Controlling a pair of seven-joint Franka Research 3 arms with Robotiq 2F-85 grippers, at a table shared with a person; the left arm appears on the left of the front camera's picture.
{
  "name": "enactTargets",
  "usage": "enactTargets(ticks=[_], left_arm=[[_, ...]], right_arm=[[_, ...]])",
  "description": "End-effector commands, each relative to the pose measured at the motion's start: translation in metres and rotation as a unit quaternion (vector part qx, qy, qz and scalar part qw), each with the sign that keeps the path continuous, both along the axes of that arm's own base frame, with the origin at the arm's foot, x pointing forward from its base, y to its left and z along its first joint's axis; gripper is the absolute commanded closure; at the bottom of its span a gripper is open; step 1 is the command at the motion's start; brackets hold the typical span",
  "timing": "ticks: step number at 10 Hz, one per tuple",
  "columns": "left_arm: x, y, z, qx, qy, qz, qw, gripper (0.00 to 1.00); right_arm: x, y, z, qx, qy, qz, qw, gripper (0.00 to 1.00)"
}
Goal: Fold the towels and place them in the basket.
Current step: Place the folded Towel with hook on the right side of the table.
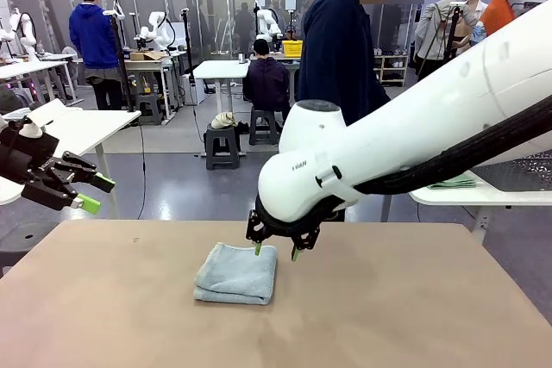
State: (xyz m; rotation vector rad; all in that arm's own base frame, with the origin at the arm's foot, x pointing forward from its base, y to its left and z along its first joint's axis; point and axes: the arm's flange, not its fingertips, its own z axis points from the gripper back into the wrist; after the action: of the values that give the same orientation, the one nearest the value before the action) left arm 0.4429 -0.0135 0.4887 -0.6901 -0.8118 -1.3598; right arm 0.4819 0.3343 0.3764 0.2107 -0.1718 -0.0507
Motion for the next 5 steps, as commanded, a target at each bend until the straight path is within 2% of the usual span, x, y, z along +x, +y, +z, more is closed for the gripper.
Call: enactTargets(ticks=[1, 4, 5], left_arm=[[-0.001, 0.001, 0.003, -0.008, -0.004, -0.006, 1.000, 0.16], [-0.001, 0.001, 0.003, -0.008, -0.004, -0.006, 1.000, 0.16], [-0.001, 0.001, 0.003, -0.008, -0.004, -0.006, 1.000, 0.16]], right_arm=[[0.002, 0.007, -0.018, -0.003, -0.009, -0.043, 0.999, 0.17], [0.009, 0.009, -0.042, 0.002, -0.042, -0.047, 0.998, 0.17], [0.013, 0.010, -0.047, 0.003, -0.041, -0.048, 0.998, 0.17]])
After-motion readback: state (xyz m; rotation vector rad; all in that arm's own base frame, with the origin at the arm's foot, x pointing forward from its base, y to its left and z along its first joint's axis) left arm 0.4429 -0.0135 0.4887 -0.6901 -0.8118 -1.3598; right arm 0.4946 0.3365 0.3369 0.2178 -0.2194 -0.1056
